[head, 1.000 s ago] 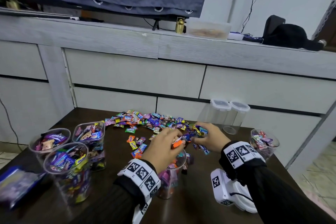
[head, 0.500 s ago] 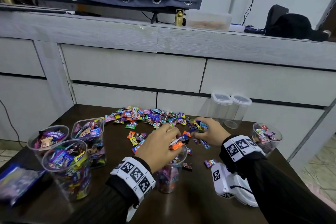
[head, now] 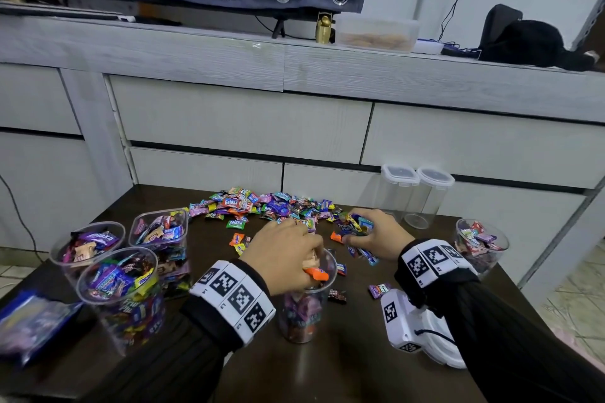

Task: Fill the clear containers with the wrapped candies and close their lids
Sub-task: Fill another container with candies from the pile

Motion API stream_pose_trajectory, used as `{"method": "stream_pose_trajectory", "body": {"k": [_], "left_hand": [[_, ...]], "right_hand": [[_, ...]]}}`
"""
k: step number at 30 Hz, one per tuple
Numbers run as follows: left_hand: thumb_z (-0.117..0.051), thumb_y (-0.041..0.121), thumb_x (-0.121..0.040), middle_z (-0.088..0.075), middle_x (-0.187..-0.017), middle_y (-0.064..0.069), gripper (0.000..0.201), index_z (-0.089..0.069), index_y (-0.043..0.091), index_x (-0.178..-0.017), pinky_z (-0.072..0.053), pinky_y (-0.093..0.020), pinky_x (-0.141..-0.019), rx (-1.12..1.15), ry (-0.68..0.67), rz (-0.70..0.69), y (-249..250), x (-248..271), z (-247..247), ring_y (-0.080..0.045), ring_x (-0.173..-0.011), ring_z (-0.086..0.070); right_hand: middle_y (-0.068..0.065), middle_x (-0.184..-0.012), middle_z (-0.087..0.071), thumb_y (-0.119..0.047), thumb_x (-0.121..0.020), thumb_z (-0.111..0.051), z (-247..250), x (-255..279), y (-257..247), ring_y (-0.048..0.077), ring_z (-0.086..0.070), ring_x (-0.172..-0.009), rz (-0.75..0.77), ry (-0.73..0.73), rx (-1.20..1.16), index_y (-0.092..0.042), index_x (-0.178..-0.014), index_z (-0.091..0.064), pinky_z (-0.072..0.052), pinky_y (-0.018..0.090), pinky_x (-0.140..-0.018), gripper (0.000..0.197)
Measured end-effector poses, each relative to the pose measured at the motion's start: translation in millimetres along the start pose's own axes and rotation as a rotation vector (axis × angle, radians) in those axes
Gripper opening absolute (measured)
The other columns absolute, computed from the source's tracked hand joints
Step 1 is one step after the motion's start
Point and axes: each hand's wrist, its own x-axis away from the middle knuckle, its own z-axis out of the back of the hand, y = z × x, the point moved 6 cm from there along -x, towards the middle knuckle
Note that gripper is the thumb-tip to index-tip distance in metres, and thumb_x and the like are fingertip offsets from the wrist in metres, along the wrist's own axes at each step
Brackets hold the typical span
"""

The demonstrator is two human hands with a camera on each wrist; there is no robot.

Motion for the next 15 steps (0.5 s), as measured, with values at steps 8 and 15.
{"method": "stream_pose_trajectory", "body": {"k": [8,15], "left_hand": [[-0.060,0.068,-0.077,-0.066,-0.094,0.006,0.057,-0.045,0.033,-0.119,-0.039,-0.030,-0.063,0.002,-0.056,0.001,-1.2,-7.4,6.3,-0.017,-0.088,-0.061],[-0.043,0.093,-0.057,-0.046,-0.089,0.022,0.087,-0.046,0.035,-0.122,-0.038,-0.025,-0.066,0.349,0.051,0.096,-20.1,0.3,9.4,0.006,-0.081,-0.044]], "right_hand": [[0.006,-0.136,-0.052,-0.033,-0.082,-0.071,4.6,3.2,-5.9,0.020,-0.052,-0.118,0.025,0.002,-0.008,-0.016,-0.135,-0.049,-0.039,0.023,-0.090,0.060],[0.005,-0.102,-0.068,-0.018,-0.083,-0.072,19.4,10.9,-46.2,0.018,-0.065,-0.091,0.200,0.022,-0.317,-0.008,-0.116,-0.060,-0.050,0.028,-0.085,0.037]]}}
